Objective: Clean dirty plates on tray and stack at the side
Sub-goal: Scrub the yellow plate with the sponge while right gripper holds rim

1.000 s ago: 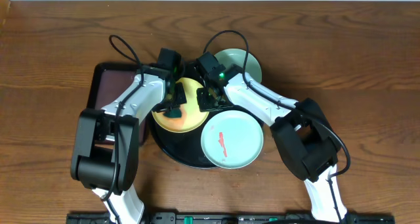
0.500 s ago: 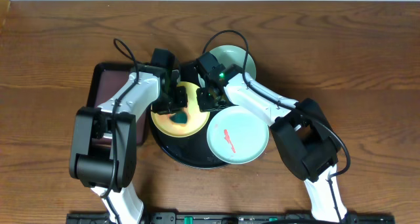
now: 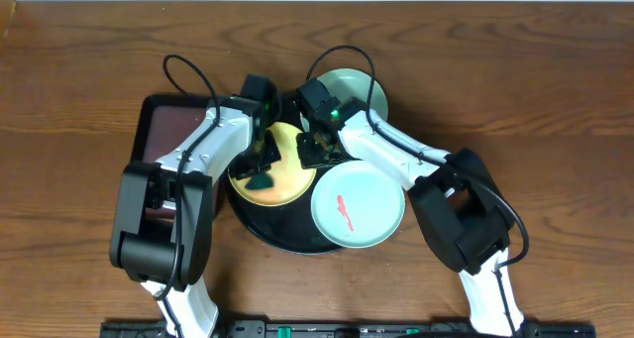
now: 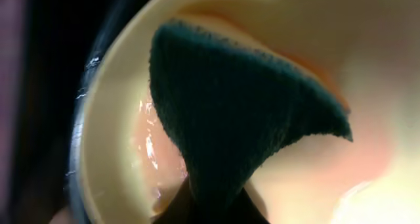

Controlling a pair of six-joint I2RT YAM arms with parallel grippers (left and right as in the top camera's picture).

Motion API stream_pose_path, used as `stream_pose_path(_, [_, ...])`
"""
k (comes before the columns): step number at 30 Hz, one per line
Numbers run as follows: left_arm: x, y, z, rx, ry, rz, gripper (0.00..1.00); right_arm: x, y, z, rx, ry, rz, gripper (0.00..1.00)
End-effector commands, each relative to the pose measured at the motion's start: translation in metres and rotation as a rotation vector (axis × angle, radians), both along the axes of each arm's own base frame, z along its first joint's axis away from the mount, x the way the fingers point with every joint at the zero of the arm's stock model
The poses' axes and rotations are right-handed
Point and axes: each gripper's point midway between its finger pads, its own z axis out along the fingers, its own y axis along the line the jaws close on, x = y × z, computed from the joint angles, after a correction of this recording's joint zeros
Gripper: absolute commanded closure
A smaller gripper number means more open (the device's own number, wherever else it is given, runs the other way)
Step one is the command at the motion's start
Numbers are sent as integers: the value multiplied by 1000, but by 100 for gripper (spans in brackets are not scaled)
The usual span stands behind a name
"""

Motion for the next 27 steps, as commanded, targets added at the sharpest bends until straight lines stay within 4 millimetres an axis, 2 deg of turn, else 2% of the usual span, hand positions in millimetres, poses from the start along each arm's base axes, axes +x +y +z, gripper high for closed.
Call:
stream_pose_path(1, [-18, 5, -11, 62, 74, 18, 93, -7, -5, -14, -41, 21, 31, 99])
stream_pose_path(4, [-21, -22, -14, -64, 93, -104, 93, -7, -5, -14, -41, 20, 31, 99])
stream_pose_path(7, [-20, -58, -12, -255, 81, -237, 93, -6, -5, -14, -45, 17, 30, 99])
stream_pose_path(10, [-12, -71, -10, -323, 43, -270, 93, -6, -6, -14, -47, 16, 29, 99])
stream_pose_path(13, [-1, -63, -12, -274, 3, -241, 93, -6, -6, -14, -47, 17, 30, 99])
stream_pose_path(16, [16, -29, -15, -71, -64, -113, 93, -6, -6, -14, -47, 16, 30, 99])
stream_pose_path(19, [37, -3, -11, 93, -161, -77, 93, -5, -5, -14, -42, 11, 30, 99])
stream_pose_path(23, [48, -2, -8, 109, -205, -75, 93, -5, -5, -14, -43, 10, 30, 99])
stream_pose_path(27, [28, -5, -11, 92, -124, -91, 93, -4, -5, -14, -45, 9, 29, 99])
